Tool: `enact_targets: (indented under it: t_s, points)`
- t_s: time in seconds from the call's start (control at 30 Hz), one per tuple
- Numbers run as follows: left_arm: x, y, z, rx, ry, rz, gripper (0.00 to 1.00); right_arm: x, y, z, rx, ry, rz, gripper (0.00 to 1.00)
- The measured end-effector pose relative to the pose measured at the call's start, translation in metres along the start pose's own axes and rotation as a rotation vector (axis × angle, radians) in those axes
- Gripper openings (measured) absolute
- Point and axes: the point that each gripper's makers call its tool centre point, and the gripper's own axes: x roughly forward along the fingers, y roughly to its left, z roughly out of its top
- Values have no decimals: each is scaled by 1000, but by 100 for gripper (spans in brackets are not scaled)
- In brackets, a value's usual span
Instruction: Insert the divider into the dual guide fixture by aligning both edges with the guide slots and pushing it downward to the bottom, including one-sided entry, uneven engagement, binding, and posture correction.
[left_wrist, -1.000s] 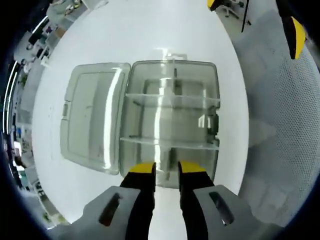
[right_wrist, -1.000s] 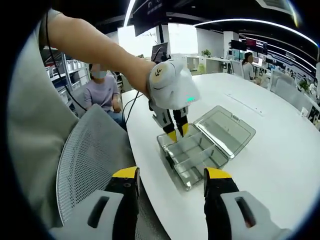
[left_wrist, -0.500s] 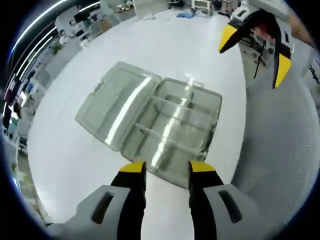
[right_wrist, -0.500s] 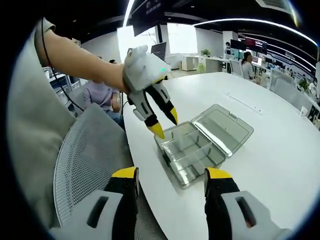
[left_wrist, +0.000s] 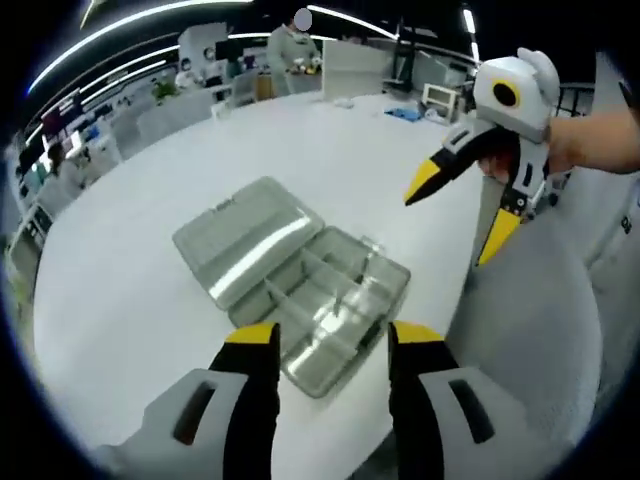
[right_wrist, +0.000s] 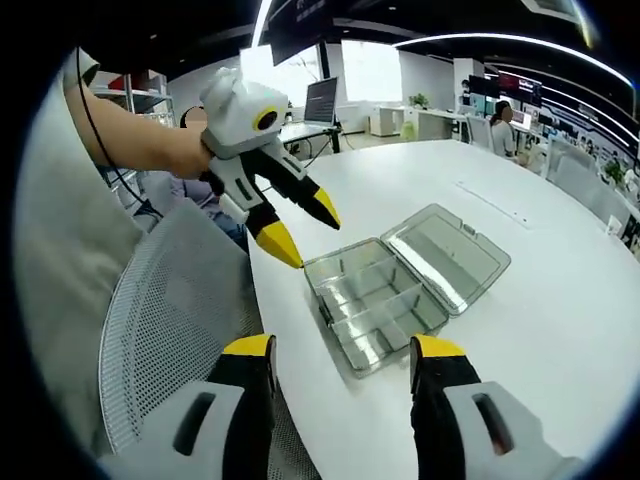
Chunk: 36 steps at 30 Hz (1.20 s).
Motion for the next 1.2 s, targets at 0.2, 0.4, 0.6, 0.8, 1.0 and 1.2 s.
enact_targets:
  t_s: [0.2,0.4,0.6,0.8,1.0,1.2]
  points:
    - [-12,-5,9,-74,-93,12,47,0,-4,0,-21,11,5,52]
    - [-19,-14,5,-108,-136,-7,55,0,-10,2,-38,18,9,54]
    - [-27,-25,6,-132,-188,-14,57,0,-16,0,-52,34,10,54]
    - [-33,-34,10,-118,-222,-22,62,-2,-25,-5,-70,58,6,55]
    - [-37,-37,10,-136,-244,-25,62,-1,-34,-16,-76,87,0,56]
    - [-38,-46,6,-118,-241,-31,63,0,-41,-26,-77,112,-4,56]
